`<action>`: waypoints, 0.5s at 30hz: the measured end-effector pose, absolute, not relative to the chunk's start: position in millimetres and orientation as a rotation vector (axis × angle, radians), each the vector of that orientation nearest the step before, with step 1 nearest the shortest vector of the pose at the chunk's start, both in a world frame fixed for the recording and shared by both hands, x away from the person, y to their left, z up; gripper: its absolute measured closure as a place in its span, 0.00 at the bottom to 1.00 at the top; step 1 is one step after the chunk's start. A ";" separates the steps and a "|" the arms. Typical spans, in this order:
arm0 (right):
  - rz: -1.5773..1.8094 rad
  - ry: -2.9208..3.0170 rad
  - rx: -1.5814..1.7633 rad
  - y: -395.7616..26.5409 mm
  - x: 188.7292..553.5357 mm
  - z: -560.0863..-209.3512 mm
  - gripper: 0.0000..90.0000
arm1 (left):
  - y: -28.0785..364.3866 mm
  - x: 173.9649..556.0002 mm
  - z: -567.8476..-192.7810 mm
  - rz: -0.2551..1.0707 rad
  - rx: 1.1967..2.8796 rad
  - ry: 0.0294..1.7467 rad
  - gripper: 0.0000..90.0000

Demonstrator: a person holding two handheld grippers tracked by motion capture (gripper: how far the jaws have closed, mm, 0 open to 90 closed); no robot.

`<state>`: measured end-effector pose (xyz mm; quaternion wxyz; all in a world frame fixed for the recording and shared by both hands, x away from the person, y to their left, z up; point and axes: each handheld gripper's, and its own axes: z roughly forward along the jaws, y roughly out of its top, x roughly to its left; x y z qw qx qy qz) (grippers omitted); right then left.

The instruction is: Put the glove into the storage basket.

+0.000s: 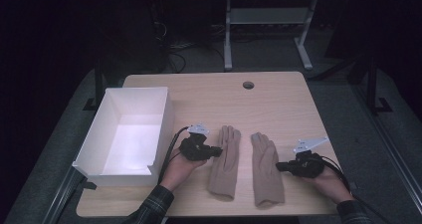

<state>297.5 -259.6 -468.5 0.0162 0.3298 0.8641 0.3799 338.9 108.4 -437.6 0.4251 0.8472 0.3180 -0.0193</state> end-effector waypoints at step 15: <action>1.213 2.727 0.975 -238.6 299.1 -469.5 1.00 | 96.2 335.4 -437.5 -0.112 2.121 0.766 0.96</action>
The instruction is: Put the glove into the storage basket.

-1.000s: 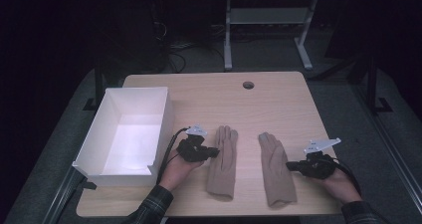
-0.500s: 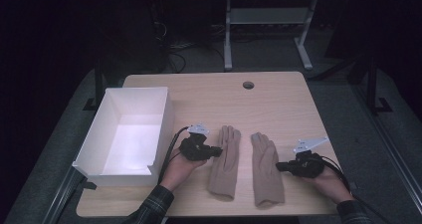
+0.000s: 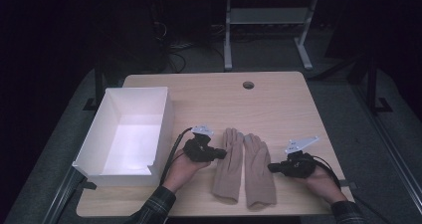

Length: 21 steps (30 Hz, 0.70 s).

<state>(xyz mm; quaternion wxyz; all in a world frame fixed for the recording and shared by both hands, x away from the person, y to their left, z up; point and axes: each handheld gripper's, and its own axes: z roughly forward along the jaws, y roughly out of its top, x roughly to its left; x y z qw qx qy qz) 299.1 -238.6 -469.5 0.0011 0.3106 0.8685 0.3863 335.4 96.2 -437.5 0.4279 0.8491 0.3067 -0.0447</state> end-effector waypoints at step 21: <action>1.242 2.784 0.878 -203.9 301.7 -470.2 1.00 | 82.6 337.8 -423.7 -0.147 2.073 0.722 0.95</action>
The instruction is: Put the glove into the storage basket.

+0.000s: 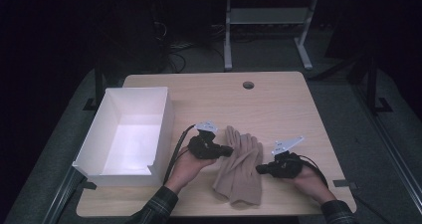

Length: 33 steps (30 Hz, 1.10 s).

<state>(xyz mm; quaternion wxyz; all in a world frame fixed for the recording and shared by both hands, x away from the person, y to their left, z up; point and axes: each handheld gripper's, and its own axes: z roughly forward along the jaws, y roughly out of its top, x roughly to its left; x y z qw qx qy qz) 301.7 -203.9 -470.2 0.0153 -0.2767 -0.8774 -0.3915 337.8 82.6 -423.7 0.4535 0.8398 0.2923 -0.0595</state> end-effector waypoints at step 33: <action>-1.248 -2.807 -0.948 -211.1 304.6 -465.0 0.71 | 36.8 323.8 -434.5 -0.201 2.118 0.622 0.99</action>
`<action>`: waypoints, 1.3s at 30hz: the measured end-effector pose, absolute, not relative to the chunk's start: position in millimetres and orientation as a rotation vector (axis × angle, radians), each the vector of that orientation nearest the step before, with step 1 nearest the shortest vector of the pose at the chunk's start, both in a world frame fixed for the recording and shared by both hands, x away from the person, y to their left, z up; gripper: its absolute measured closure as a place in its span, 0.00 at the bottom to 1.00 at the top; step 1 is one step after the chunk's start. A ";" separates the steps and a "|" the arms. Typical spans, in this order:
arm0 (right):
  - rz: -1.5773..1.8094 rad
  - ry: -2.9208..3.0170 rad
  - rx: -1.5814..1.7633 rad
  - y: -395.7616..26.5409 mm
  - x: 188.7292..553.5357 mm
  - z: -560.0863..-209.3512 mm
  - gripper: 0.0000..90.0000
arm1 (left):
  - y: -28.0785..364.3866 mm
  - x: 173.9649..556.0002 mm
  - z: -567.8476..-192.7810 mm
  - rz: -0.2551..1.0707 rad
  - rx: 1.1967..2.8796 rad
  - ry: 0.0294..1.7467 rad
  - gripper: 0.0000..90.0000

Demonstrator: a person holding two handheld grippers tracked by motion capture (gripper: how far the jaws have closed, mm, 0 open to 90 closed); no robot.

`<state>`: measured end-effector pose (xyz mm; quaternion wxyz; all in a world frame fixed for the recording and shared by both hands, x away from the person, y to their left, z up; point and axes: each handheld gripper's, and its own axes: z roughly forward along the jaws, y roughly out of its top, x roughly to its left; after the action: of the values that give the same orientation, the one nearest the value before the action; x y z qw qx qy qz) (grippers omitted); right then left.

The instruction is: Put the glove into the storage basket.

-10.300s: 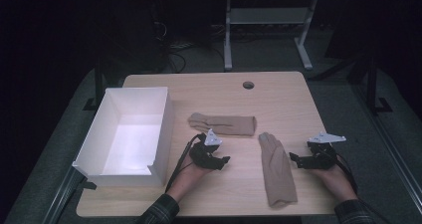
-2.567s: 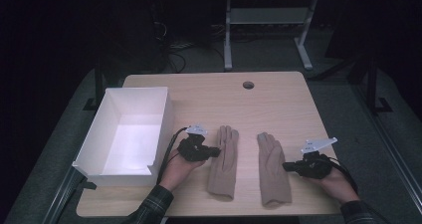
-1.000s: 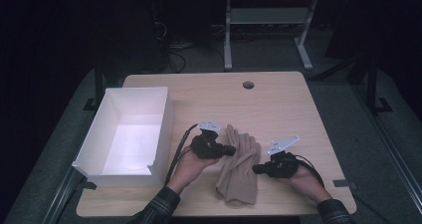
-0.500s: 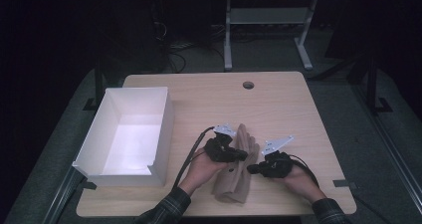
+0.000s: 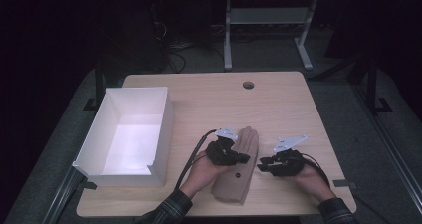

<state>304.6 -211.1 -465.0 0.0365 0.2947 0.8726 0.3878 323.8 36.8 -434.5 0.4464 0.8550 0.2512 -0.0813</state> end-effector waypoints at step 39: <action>1.045 2.391 1.129 -242.3 321.4 -482.1 0.15 | 68.2 287.3 -456.8 -0.090 2.309 0.633 1.00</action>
<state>321.4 -242.3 -482.1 0.1486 0.3926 0.8317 0.3634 287.3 68.2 -456.8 0.3642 0.8976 0.2459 -0.0352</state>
